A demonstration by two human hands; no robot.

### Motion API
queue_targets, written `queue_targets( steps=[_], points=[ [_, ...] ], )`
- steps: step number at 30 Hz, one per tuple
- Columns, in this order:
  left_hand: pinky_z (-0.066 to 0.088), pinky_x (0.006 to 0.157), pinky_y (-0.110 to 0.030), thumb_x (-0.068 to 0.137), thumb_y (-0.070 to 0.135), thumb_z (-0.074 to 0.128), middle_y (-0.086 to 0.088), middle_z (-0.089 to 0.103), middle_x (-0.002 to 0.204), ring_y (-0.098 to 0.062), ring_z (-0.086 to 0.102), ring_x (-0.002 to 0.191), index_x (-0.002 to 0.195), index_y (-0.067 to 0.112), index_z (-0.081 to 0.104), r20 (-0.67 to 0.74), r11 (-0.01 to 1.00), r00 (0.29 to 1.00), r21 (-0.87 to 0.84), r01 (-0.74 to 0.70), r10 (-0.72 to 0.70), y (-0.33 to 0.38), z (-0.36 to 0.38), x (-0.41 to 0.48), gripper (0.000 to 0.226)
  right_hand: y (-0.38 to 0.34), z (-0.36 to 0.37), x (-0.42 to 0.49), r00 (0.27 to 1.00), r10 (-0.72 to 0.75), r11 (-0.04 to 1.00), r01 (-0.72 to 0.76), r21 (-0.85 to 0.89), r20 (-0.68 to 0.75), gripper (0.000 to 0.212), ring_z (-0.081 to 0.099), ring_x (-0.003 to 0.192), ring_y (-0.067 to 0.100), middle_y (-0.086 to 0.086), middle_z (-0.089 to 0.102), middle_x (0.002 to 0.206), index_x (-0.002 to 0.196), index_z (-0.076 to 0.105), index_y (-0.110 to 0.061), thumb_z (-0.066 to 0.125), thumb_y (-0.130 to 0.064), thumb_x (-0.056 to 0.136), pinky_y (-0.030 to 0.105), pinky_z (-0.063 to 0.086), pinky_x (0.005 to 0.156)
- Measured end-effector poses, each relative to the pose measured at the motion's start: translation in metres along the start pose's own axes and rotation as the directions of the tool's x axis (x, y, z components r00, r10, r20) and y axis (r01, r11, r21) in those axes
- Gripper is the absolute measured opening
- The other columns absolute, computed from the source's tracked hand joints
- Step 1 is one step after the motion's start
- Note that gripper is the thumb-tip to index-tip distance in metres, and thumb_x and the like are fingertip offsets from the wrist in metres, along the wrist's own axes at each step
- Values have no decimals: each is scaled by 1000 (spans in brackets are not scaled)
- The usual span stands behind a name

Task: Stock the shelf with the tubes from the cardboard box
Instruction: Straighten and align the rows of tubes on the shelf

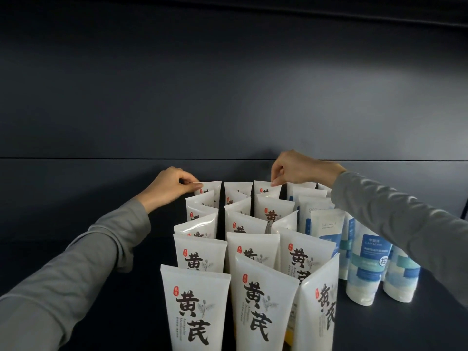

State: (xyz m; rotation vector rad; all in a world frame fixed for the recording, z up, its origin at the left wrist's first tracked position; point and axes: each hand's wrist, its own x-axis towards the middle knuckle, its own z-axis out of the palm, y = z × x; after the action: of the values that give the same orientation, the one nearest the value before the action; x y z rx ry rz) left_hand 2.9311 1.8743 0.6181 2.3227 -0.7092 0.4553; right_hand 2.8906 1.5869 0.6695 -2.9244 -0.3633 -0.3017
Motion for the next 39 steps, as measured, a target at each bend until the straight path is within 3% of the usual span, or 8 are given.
queue_targets(
  steps=[6,10,14,19,25,29,34,39],
  points=[
    [33,64,-10,86,27,62,21,54,80,1,52,80,101,20,71,-27,998,999,48,-39,41,7,-5,-2,18,-2,-3,-2,1000,3,1000,-4,31,19,9,57,79,7,-5,64,86,88,73,-11,69,-19,85,16,41,66],
    [34,64,-9,88,32,59,26,53,82,9,49,78,104,19,69,-49,997,996,19,-74,74,25,-13,-5,23,-7,-8,-6,997,-21,996,27,80,-73,9,56,75,3,-10,63,81,83,71,-18,68,-26,86,12,39,63],
    [34,65,-7,85,41,59,28,53,79,14,51,76,97,25,71,59,995,996,67,-78,74,40,-21,-7,23,-20,-14,-13,992,-74,990,86,111,-105,14,56,76,3,-17,61,79,84,71,-20,65,-32,87,12,38,65],
    [45,82,-26,81,48,61,21,60,85,3,56,86,89,26,71,232,982,973,184,-49,5,49,-29,-13,25,-48,-11,-21,992,-122,987,123,100,-16,17,56,73,-1,-21,60,76,83,70,-24,63,-39,87,13,38,62],
    [45,92,-29,79,43,67,10,68,99,-7,59,98,91,22,73,343,981,933,188,42,-106,49,-40,-20,25,-71,-4,-25,984,-138,990,132,57,112,32,57,71,7,-6,67,83,90,73,-12,61,-42,88,21,47,69],
    [43,89,-24,78,41,69,18,65,93,-1,58,95,88,26,72,402,981,907,185,55,-127,48,-45,-25,19,-77,-6,-24,982,-129,992,125,36,135,22,59,78,11,-6,66,86,87,71,-16,62,-36,89,17,44,65],
    [41,72,-16,78,31,72,18,60,82,0,56,82,76,27,70,336,985,939,171,14,-72,47,-48,-26,5,-79,-7,-20,982,-122,992,122,10,145,19,62,91,15,-1,69,103,96,73,-14,64,-28,88,17,42,66],
    [46,82,-35,75,38,72,15,56,83,-5,54,84,70,32,66,202,974,979,221,-39,-6,41,-39,-26,10,-76,-5,-20,984,-122,993,119,28,128,17,60,96,15,-5,66,100,96,73,-13,68,-26,86,25,45,79]
  ],
)
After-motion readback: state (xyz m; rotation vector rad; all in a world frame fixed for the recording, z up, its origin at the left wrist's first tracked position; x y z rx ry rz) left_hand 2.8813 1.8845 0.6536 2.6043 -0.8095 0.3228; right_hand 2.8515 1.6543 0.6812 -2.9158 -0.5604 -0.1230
